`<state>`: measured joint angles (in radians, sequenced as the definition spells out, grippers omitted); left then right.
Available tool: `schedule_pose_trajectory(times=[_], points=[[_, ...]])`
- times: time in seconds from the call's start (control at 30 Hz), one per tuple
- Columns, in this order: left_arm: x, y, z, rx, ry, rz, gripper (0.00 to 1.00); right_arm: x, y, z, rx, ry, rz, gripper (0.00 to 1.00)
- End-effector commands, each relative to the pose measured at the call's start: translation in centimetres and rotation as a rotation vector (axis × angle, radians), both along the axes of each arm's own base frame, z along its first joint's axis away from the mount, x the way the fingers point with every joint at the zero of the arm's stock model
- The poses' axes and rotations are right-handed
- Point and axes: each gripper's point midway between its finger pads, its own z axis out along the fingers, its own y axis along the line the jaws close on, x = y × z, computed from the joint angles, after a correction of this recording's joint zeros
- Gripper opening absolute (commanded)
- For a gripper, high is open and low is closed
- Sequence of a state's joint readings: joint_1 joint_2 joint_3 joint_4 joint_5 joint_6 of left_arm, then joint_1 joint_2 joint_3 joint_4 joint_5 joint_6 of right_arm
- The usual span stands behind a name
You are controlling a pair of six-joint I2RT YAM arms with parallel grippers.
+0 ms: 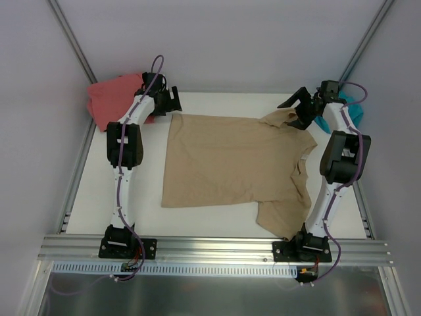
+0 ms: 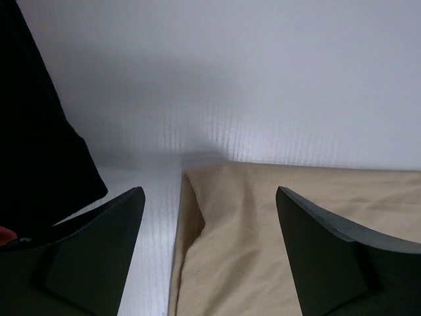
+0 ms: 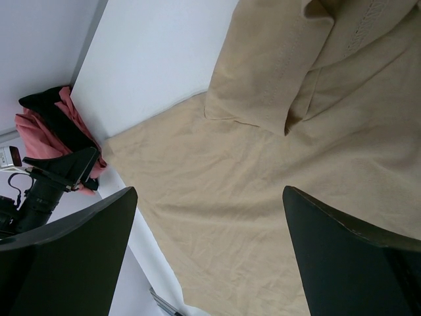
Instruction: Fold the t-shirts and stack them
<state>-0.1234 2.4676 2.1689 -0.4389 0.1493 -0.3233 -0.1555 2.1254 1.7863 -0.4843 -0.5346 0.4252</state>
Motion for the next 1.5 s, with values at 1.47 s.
schedule_pose_trajectory(times=[1.47], points=[[-1.6, -0.4, -1.8, 0.104, 0.083, 0.03, 0.82, -0.8, -0.6, 4.8, -0.012, -0.115, -0.016, 1.0]])
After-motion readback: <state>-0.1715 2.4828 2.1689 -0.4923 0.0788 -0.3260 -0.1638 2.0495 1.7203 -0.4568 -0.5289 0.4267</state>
